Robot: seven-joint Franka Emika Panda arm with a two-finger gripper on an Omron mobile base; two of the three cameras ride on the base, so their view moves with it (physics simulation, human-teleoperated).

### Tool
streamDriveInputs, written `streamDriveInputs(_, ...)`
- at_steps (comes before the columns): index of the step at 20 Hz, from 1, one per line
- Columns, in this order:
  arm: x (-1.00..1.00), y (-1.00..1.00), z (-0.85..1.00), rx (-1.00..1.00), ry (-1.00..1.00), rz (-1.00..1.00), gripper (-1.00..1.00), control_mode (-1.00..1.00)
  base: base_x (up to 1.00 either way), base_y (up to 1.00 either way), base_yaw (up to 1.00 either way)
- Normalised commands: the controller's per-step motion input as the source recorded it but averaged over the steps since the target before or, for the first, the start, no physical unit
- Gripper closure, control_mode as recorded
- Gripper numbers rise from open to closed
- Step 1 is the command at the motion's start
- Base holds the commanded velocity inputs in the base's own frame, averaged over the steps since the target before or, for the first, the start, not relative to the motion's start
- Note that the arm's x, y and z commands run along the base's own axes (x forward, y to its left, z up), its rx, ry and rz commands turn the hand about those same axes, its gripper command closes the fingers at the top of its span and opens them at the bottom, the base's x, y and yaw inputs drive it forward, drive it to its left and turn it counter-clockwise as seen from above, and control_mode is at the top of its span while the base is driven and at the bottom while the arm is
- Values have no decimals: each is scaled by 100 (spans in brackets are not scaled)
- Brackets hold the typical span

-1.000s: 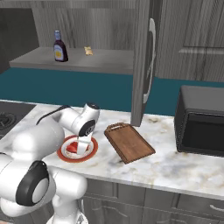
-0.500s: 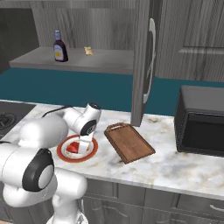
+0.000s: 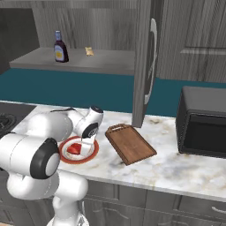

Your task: Pick the steak from the plate and place it on the cutting board. Then pick the condiment bottle from the cabinet and place it next to the cutting board.

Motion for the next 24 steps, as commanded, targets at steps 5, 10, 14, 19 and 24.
streamDriveInputs(5,19,0,-18,0,0,-2,-100,-100,0,0,0)
streamDriveInputs(10,11,0,-17,0,0,-1,-100,-100,0,0,0)
streamDriveInputs(14,8,1,-17,0,0,-1,-100,-100,0,0,0)
streamDriveInputs(19,7,5,-16,0,0,0,-100,-100,0,0,0)
streamDriveInputs(24,8,9,-14,0,0,0,100,-100,0,0,0)
